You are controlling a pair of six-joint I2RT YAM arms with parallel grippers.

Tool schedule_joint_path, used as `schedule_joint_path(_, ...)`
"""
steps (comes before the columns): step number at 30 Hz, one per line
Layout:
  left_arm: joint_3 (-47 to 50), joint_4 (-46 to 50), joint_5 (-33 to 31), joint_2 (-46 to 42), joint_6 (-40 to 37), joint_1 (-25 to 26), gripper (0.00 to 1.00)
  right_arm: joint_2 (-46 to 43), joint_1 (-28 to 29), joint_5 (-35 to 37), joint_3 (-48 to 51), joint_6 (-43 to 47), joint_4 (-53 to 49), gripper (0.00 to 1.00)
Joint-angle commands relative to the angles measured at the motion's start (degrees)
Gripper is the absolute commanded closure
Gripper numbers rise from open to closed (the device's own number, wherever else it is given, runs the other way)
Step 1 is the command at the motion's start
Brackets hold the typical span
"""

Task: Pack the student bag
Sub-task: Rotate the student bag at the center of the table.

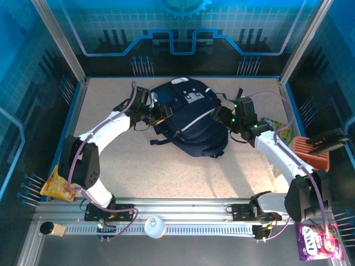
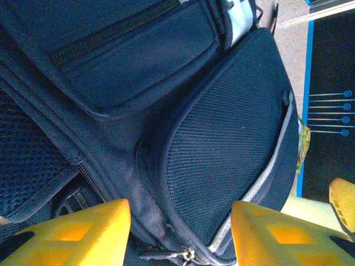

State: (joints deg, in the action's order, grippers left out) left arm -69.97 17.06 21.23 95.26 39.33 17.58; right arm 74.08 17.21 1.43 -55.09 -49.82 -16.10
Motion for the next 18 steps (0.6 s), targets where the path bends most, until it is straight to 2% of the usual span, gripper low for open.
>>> schedule_joint_path(1,-0.1,-2.5,3.0,3.0,5.3,-0.1,0.51,0.5,1.0,-1.2,-2.1,0.7,-0.3,0.24)
schedule_joint_path(8,-0.8,-5.6,7.5,6.8,7.7,0.0,0.56,2.6,1.6,-3.1,-1.9,0.4,-0.3,0.23)
schedule_joint_path(11,-1.9,-5.7,8.7,8.3,8.0,0.1,0.62,5.2,1.7,-5.6,-2.0,0.2,0.2,0.23)
schedule_joint_path(14,-2.5,-6.2,9.5,9.1,8.5,0.1,0.71,8.0,1.9,-8.3,-2.2,-0.1,1.6,0.25)
schedule_joint_path(18,-2.3,-7.2,10.0,9.0,9.5,0.0,0.92,12.5,1.9,-11.4,-3.5,0.5,3.7,0.28)
